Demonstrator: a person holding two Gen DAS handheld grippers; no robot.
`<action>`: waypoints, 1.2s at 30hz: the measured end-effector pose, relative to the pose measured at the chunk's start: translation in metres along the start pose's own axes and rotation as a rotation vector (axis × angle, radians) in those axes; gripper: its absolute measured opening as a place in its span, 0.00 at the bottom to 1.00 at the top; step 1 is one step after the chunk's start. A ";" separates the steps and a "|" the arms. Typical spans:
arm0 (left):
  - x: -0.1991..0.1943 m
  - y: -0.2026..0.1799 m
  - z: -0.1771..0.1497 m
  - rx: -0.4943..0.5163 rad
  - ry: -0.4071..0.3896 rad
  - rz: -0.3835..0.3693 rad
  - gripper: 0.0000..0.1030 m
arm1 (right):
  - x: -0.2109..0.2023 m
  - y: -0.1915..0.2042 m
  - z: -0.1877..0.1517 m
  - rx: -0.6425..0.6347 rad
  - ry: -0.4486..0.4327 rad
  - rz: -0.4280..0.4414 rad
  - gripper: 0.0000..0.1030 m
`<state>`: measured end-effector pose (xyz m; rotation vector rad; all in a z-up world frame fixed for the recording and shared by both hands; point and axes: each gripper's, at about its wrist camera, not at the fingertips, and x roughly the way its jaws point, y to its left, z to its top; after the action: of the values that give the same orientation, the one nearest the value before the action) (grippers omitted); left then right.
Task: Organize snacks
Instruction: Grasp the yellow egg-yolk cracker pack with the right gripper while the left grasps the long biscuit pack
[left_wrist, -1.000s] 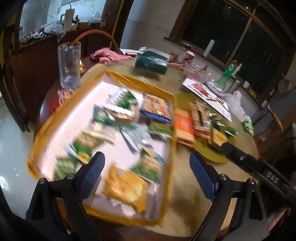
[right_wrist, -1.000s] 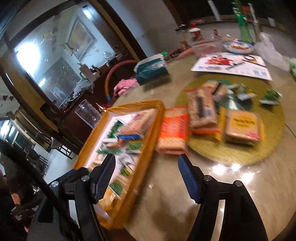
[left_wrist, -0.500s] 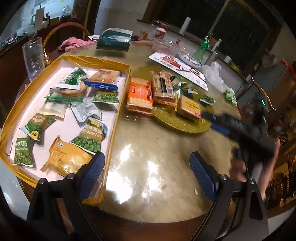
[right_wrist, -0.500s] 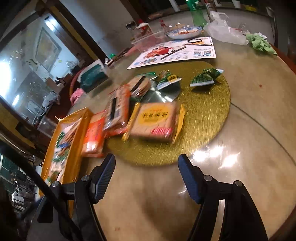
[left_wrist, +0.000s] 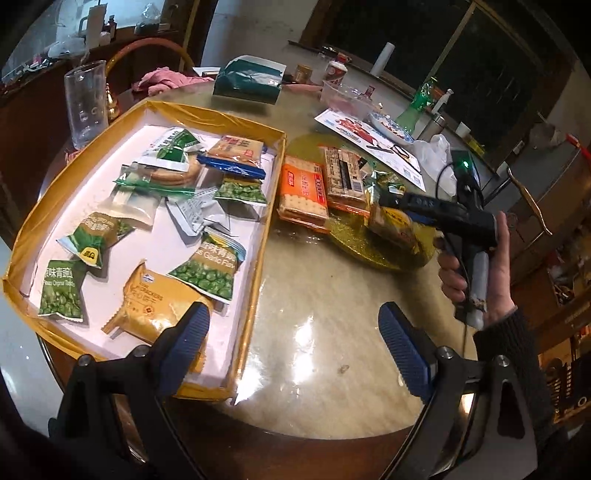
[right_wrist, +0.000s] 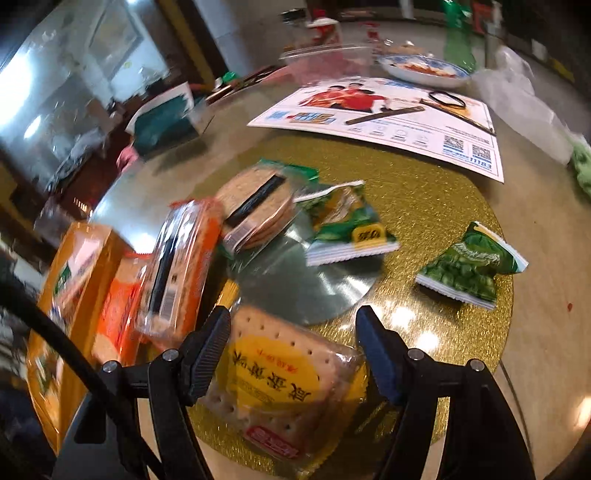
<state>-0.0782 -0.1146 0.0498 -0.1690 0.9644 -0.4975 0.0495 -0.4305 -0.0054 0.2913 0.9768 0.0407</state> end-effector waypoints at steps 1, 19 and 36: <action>-0.001 0.001 0.000 -0.002 -0.002 -0.007 0.90 | -0.003 0.002 -0.005 -0.002 0.010 0.012 0.68; 0.008 -0.008 0.000 -0.013 0.049 -0.055 0.90 | -0.030 0.038 -0.053 -0.071 -0.007 0.046 0.70; 0.068 -0.054 0.060 0.054 0.121 0.018 0.90 | -0.055 0.038 -0.112 0.009 -0.028 -0.230 0.67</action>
<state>-0.0150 -0.1986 0.0522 -0.0824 1.0685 -0.5208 -0.0695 -0.3774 -0.0099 0.1865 0.9775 -0.1770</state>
